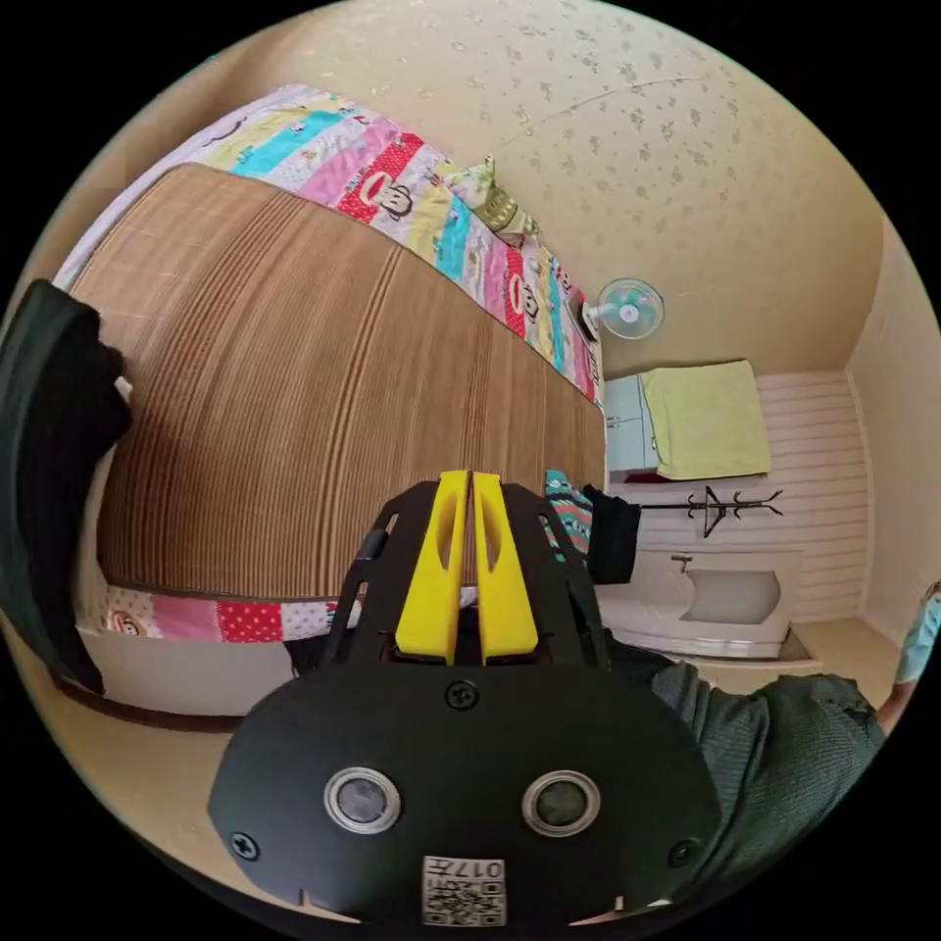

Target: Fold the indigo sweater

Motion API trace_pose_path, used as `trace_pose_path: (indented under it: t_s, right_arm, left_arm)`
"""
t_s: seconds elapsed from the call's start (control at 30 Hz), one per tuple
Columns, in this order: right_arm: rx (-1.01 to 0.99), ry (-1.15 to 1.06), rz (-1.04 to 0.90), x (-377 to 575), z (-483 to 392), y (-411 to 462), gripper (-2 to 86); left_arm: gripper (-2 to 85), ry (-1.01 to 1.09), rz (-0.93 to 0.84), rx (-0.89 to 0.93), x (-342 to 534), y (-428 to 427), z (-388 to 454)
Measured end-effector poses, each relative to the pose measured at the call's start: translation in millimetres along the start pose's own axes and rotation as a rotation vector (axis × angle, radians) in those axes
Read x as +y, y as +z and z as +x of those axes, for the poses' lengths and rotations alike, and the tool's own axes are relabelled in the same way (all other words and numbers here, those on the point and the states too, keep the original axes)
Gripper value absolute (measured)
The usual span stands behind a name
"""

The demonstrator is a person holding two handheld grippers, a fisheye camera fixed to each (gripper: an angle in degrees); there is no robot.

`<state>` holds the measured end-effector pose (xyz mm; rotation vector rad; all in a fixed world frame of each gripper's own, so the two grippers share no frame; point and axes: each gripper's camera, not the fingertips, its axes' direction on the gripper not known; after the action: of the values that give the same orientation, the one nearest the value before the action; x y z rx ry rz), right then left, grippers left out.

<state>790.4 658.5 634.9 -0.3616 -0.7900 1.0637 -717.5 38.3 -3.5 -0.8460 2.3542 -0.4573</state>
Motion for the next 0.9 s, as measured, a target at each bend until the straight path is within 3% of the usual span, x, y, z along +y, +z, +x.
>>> trace_pose_path:
  t_s: [0.2, 0.47, 0.6, 0.77, 0.83, 0.9]
  right_arm:
    - [-0.096, 0.017, 0.194, -31.4, -16.1, -40.4, 6.9]
    - [0.078, -0.068, 0.132, -103.5, -77.3, -56.0, 11.0]
    - [0.132, -0.046, -0.017, -128.9, -75.1, -30.0, 5.2]
    - [-0.057, -0.262, -0.168, -93.8, -95.3, 3.1, 0.8]
    - [-0.167, -0.371, -0.451, -63.1, -99.5, 45.3, 0.5]
    - [-0.085, -0.449, -0.758, -25.1, -106.1, 93.4, 0.6]
  left_arm:
    - [-1.0, 0.132, -0.107, 0.078, 2.9, 104.5, 72.7]
    - [-1.0, 0.078, -0.091, -0.020, 6.6, 140.4, 61.4]
    - [-1.0, 0.030, -0.069, -0.046, -0.5, 140.2, 37.9]
    - [-1.0, -0.013, -0.056, -0.075, -23.3, 137.4, 1.1]
    - [-1.0, -0.027, -0.055, -0.079, -36.2, 136.7, -13.0]
    - [-1.0, -0.039, -0.057, -0.067, -52.7, 135.7, -27.3]
